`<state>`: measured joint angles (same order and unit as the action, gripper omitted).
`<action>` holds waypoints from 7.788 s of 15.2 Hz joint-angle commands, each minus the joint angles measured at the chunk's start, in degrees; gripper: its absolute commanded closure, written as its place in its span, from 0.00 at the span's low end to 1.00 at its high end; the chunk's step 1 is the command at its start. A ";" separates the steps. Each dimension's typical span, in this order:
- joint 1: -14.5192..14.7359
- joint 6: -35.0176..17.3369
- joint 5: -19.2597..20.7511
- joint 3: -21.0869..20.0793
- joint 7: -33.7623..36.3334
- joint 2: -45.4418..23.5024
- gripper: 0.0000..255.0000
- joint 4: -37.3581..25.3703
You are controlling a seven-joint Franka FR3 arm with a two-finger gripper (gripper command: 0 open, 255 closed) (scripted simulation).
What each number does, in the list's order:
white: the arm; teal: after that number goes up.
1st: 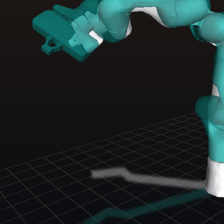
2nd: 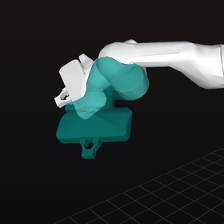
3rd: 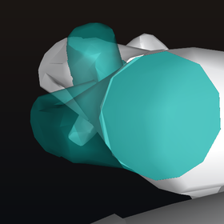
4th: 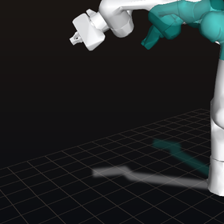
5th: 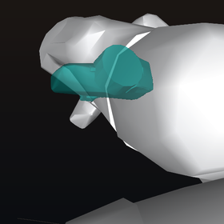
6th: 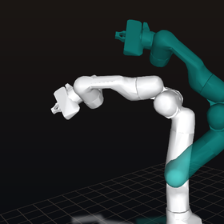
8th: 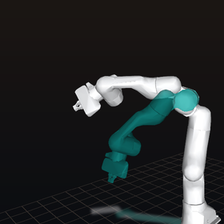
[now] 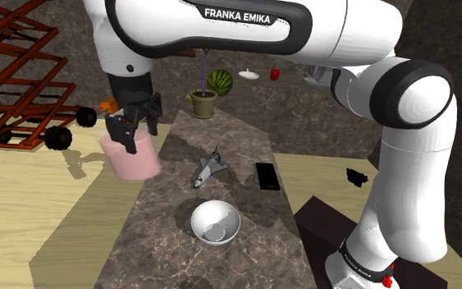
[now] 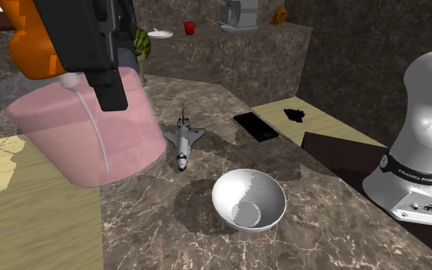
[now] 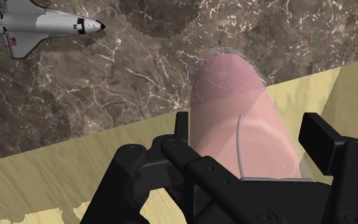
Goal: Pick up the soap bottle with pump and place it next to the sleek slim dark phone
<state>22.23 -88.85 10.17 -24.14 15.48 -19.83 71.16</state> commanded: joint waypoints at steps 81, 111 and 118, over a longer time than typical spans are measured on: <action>-36.43 -27.76 -9.50 30.56 -65.23 12.80 1.00 36.69; -36.58 -42.11 -10.23 30.47 -65.50 6.59 0.00 44.86; -36.37 -35.25 -9.77 30.53 -65.17 10.31 0.00 41.71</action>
<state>-14.24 -125.66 0.27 6.42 -49.85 -10.42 113.43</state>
